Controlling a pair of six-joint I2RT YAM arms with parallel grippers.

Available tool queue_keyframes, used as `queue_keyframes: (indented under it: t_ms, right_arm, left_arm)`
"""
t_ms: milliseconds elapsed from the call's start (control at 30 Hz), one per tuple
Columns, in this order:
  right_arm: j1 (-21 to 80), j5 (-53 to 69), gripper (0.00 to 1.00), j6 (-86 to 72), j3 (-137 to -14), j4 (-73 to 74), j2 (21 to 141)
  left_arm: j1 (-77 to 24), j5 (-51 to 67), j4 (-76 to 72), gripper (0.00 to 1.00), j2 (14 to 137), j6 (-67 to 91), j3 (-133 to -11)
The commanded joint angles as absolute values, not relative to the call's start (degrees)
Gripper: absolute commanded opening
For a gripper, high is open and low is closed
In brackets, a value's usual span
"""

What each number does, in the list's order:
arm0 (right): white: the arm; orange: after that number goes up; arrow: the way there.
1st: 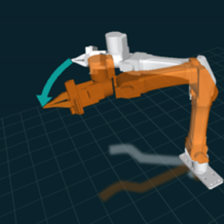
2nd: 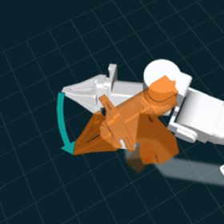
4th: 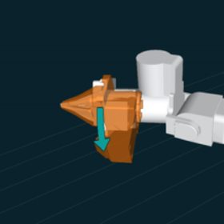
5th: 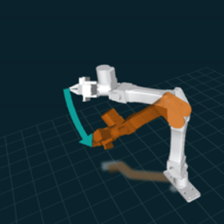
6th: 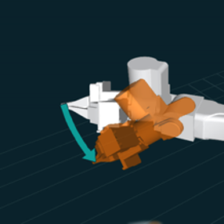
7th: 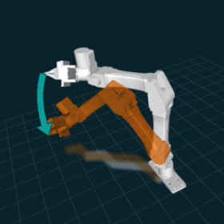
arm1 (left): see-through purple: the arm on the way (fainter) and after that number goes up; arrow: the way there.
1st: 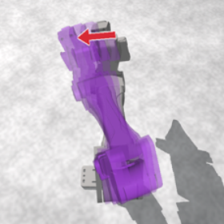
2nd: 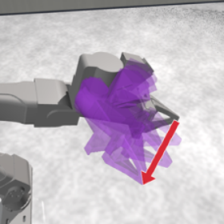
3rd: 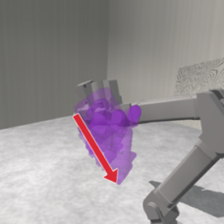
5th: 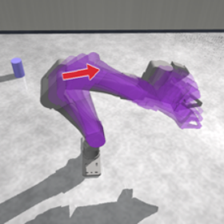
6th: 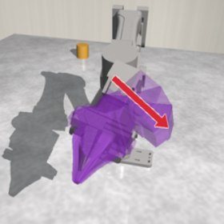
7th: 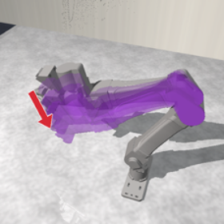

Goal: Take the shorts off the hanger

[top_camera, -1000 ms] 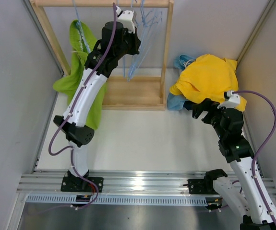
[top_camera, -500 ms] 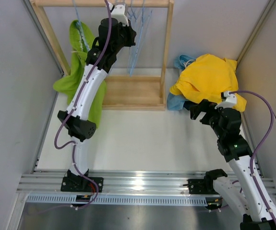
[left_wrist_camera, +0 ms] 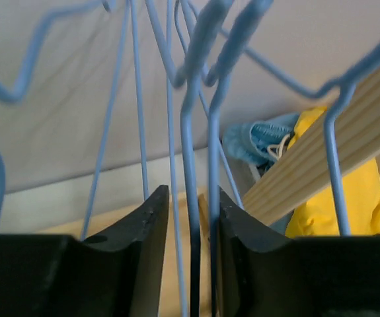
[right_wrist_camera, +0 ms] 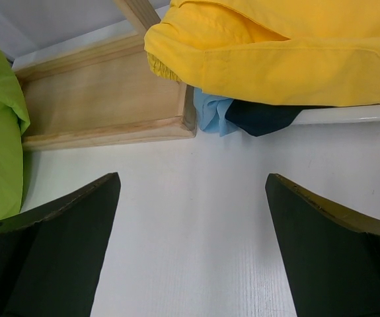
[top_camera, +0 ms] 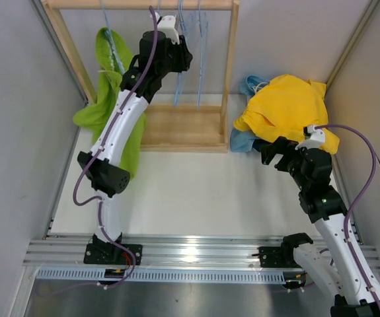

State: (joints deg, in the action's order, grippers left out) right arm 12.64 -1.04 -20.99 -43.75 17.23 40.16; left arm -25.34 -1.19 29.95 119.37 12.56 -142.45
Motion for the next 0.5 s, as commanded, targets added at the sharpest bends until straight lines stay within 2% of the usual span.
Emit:
queue_keyframes:
  t_ms: [0, 133, 200, 333, 467]
  right_arm:
    - [12.6, -1.0, 0.99, -21.1, -43.8, 15.4, 39.7]
    - [12.7, -1.2, 0.99, -21.0, -43.8, 15.3, 39.5]
    - [12.6, -1.5, 1.0, -21.0, -44.1, 15.4, 39.4]
    - [12.7, -1.6, 1.0, -21.2, -44.5, 15.6, 38.9]
    - [12.8, -1.2, 0.99, -21.9, -45.4, 17.0, 38.4]
  left_arm:
    - [-25.7, 0.7, 30.8, 0.42, 108.4, 12.9, -138.9]
    - [-26.4, 2.5, 34.9, 0.68, 98.2, 13.4, -137.9]
    - [-26.5, 3.9, 36.5, 0.74, 94.3, 14.1, -137.6]
    - [-26.5, 4.0, 35.8, 0.86, 82.6, 14.0, -129.8]
    - [-26.1, -6.0, 36.7, 0.92, 74.3, 9.2, -120.9]
